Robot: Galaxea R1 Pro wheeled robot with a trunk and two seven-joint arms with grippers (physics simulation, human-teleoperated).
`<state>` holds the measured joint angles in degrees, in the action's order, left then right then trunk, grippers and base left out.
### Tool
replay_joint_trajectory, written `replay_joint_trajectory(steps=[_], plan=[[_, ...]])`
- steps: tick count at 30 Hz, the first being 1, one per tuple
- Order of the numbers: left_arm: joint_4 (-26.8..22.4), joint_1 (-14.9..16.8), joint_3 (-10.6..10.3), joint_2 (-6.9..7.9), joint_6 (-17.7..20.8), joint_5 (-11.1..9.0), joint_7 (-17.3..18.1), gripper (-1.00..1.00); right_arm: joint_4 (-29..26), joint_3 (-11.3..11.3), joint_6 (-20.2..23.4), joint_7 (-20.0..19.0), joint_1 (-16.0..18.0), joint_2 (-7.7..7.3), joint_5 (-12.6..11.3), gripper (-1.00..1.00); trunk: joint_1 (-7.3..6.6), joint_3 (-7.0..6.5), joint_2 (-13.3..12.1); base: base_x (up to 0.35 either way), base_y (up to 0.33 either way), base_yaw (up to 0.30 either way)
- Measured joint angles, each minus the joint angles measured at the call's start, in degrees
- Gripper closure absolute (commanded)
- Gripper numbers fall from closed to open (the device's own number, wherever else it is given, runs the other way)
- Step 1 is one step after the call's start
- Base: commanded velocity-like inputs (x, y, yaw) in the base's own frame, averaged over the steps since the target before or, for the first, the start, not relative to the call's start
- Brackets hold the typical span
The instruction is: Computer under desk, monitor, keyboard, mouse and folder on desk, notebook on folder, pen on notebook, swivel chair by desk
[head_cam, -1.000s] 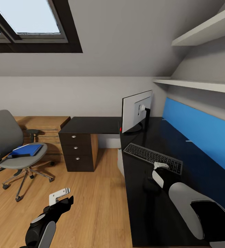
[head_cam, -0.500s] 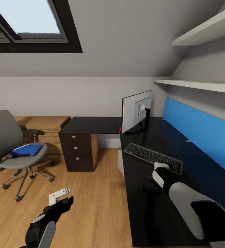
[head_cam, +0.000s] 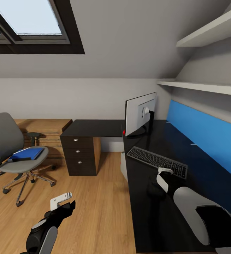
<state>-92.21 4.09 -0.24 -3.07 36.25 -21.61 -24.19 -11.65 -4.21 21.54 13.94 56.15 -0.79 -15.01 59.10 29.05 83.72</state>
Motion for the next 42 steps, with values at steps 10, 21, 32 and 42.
replay_joint_trajectory(steps=[10,21,32,42], plan=[[0.0,0.01,0.0,0.0,0.0,-0.01,0.0,-1.0,0.0,0.0,0.02,0.0,0.0,0.03,0.0,-1.0,0.0,0.0,0.0,0.0,0.0,0.0],[0.0,0.0,0.01,0.0,0.0,-0.01,0.0,-1.0,0.0,0.0,0.02,0.0,0.0,0.03,0.0,-1.0,0.44,0.36,0.8,0.0,0.0,0.0],[0.0,0.01,-0.01,0.0,0.0,0.06,0.0,-1.0,-0.07,0.0,0.02,0.0,0.0,0.02,0.0,-1.0,1.98,1.62,3.61,0.0,0.0,0.0],[0.0,0.0,-0.16,-0.01,0.01,0.06,0.03,-1.0,-0.88,0.06,-0.12,-0.02,0.04,0.04,-0.11,-1.0,3.06,2.5,5.62,0.0,0.0,0.0]])
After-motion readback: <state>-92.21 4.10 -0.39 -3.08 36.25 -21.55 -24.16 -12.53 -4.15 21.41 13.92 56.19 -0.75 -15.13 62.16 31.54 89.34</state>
